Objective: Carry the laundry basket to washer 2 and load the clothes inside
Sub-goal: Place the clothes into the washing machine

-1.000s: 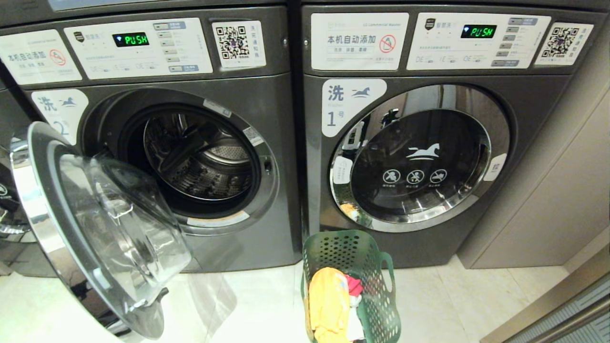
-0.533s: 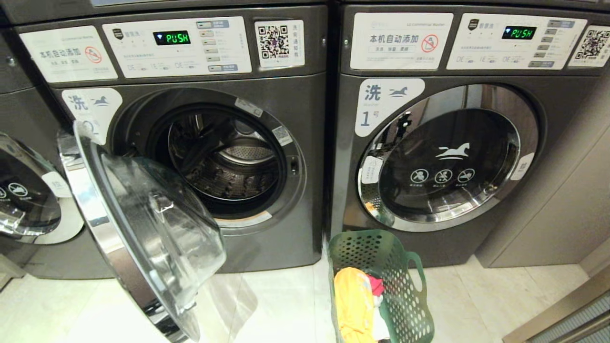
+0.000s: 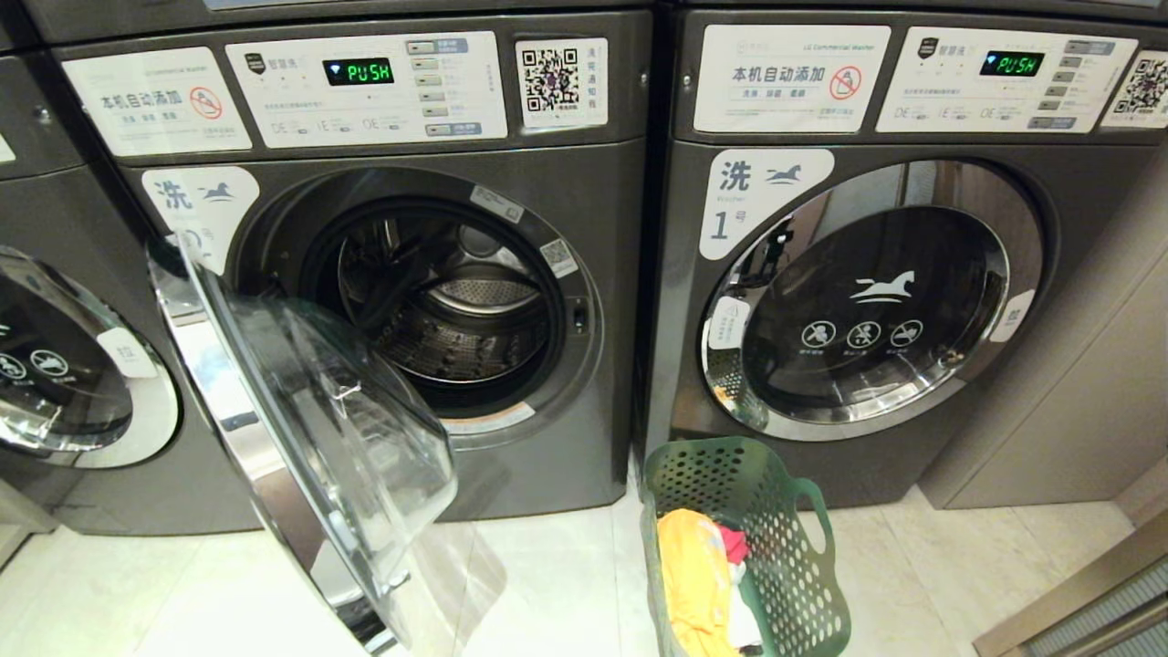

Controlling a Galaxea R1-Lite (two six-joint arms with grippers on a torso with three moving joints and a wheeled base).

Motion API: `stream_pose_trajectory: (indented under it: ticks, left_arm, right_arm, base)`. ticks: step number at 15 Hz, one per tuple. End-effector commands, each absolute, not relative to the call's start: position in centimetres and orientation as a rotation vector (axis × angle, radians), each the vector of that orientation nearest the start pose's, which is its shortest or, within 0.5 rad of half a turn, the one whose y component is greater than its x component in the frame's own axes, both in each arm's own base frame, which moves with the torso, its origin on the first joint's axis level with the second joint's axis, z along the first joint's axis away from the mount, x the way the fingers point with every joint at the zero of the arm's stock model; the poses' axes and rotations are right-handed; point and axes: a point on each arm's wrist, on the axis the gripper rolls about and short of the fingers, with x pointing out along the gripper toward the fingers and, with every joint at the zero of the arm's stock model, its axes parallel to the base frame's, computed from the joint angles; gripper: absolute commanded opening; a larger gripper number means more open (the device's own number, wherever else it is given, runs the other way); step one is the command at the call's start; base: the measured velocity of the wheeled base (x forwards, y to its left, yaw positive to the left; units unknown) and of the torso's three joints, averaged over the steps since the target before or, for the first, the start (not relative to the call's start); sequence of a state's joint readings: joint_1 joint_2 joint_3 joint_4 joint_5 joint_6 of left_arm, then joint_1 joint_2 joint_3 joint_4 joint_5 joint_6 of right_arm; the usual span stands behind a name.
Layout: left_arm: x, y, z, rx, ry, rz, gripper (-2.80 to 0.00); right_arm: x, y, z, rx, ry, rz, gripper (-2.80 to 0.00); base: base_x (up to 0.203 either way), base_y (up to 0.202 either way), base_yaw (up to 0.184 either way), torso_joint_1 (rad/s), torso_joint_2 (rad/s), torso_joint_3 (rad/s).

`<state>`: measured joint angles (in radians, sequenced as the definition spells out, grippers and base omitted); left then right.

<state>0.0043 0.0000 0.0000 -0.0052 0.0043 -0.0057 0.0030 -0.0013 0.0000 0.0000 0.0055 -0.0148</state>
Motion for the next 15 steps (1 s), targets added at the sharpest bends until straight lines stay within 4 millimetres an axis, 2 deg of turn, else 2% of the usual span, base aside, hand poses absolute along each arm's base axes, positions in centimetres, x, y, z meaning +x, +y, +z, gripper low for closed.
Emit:
stream_pose_trajectory:
  ticks: [1, 3, 5, 15]
  left_arm:
    - [-2.27, 0.0, 7.62, -0.006, -0.006, 0.009, -2.8]
    - [-2.27, 0.0, 7.62, -0.006, -0.005, 0.009, -2.8]
    - [-2.27, 0.0, 7.63, -0.006, -0.006, 0.009, -2.8]
    - [-2.27, 0.0, 7.61, -0.006, -0.005, 0.009, -2.8]
  right_arm:
    - [-2.27, 0.01, 7.51, -0.015, 0.001, 0.009, -2.8]
    - [-2.27, 0.01, 7.51, -0.015, 0.001, 0.009, -2.8]
    - [-2.27, 0.01, 7.51, -0.015, 0.001, 0.009, -2.8]
    - [-2.27, 0.01, 7.51, -0.017, 0.001, 0.011, -2.8]
  base:
    - [0.0, 0.0, 0.0, 0.0, 0.0, 0.0]
    - [0.0, 0.0, 0.0, 0.0, 0.0, 0.0]
    - [-0.001, 0.135, 0.003, 0.002, 0.0, 0.0]
    - [0.0, 0.194, -0.002, 0.003, 0.0, 0.002]
